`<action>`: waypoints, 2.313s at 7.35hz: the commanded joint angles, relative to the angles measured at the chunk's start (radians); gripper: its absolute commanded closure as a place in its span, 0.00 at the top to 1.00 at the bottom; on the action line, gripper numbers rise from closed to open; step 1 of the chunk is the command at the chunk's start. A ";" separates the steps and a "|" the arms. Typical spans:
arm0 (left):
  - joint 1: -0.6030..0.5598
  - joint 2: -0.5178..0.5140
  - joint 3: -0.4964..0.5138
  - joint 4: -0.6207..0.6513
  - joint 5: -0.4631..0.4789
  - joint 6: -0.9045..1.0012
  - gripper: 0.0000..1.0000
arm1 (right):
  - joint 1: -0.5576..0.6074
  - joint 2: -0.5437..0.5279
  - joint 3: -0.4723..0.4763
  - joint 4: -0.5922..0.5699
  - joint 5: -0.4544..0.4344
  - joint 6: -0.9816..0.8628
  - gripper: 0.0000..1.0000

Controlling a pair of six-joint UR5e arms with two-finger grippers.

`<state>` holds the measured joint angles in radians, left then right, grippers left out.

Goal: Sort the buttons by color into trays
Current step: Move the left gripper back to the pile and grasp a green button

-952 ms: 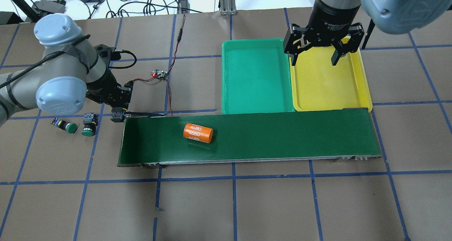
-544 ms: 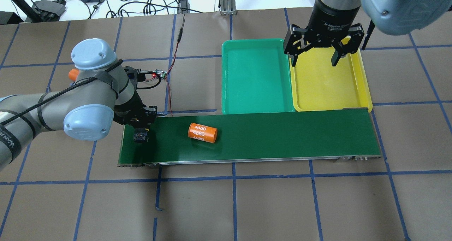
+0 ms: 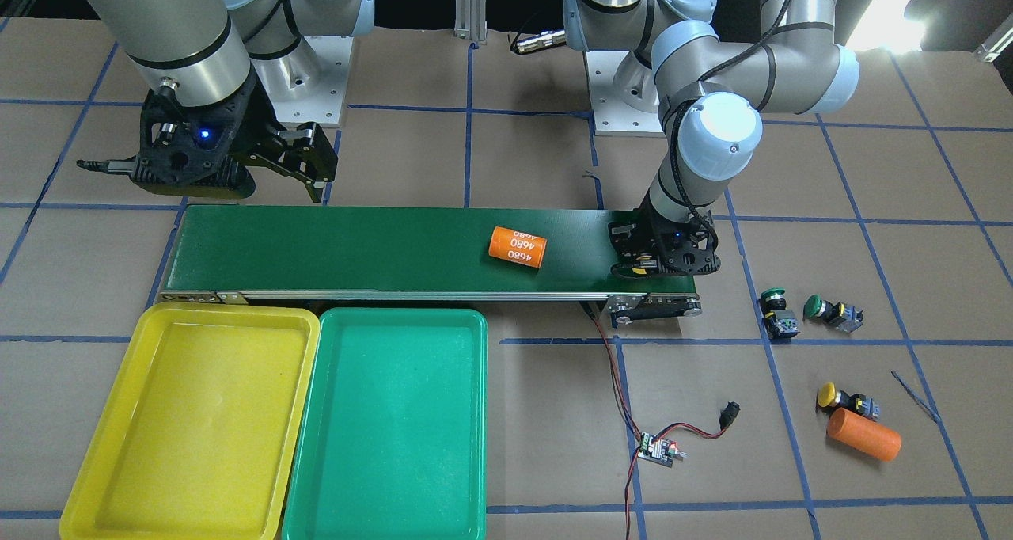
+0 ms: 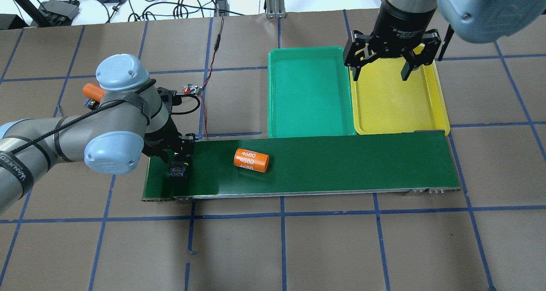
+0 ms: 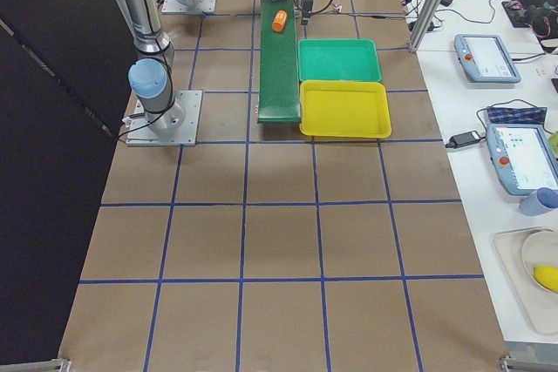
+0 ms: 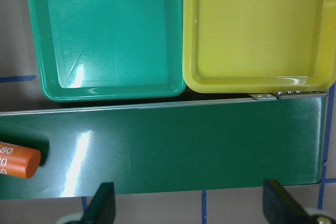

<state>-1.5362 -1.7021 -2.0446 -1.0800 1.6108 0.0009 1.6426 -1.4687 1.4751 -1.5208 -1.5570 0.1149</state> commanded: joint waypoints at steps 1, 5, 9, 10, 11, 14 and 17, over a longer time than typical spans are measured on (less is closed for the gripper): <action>0.027 0.012 0.055 0.000 0.011 0.049 1.00 | -0.015 -0.001 -0.001 0.014 -0.005 -0.001 1.00; 0.275 -0.037 0.186 -0.169 -0.048 0.143 1.00 | -0.029 -0.006 0.004 0.047 -0.015 -0.008 1.00; 0.445 -0.190 0.140 0.022 -0.032 0.384 1.00 | -0.024 -0.007 0.024 0.037 -0.017 0.012 1.00; 0.455 -0.221 0.145 0.049 -0.032 0.424 1.00 | -0.024 -0.007 0.025 0.031 -0.017 0.011 1.00; 0.458 -0.241 0.136 0.073 -0.032 0.430 1.00 | -0.021 -0.007 0.030 0.036 -0.017 0.012 1.00; 0.458 -0.284 0.118 0.152 -0.035 0.488 0.53 | -0.021 -0.012 0.033 0.034 -0.015 0.029 1.00; 0.455 -0.246 0.132 0.150 -0.029 0.464 0.08 | -0.021 -0.009 0.033 0.031 -0.014 0.028 1.00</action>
<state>-1.0791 -1.9673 -1.9232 -0.9294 1.5775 0.4767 1.6202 -1.4776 1.5078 -1.4891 -1.5710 0.1429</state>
